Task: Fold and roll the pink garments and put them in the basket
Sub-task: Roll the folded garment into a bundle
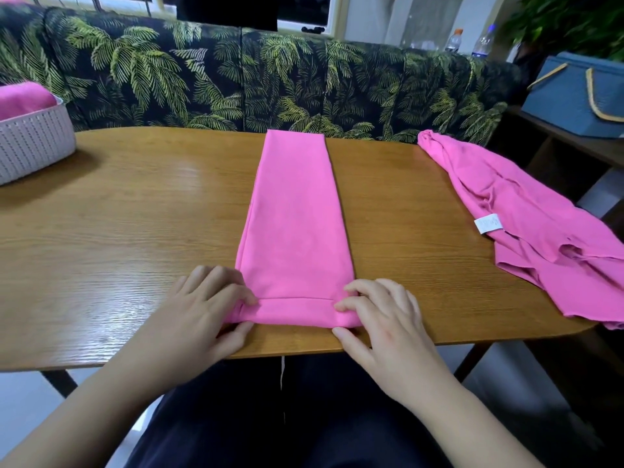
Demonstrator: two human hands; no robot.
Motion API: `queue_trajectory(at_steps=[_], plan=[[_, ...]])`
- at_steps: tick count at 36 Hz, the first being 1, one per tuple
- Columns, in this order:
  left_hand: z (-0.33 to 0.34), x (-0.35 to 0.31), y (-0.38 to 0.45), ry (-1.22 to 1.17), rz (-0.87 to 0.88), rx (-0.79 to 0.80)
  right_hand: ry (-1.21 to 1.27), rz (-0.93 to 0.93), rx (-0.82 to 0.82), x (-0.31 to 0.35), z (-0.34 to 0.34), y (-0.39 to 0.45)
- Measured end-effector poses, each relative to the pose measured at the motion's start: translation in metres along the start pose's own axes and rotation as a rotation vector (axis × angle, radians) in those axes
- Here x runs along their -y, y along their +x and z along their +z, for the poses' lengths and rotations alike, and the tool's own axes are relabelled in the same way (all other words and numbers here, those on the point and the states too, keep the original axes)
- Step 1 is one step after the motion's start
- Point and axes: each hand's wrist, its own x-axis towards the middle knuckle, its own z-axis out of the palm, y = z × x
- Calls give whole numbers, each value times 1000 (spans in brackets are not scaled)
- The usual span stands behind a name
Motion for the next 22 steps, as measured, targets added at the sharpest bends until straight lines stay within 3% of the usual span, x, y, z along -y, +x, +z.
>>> queue_trajectory(at_steps=[8, 14, 18, 22], plan=[[3, 4, 10, 80, 11, -74, -97, 3, -11, 6, 0, 7], [-3, -5, 2, -160, -117, -16, 48, 74, -47, 8, 0, 7], [-2, -12, -6, -262, -197, -25, 256, 222, 111, 17, -13, 10], [-1, -14, -5, -250, -252, -31, 234, 276, 164, 19, -12, 13]])
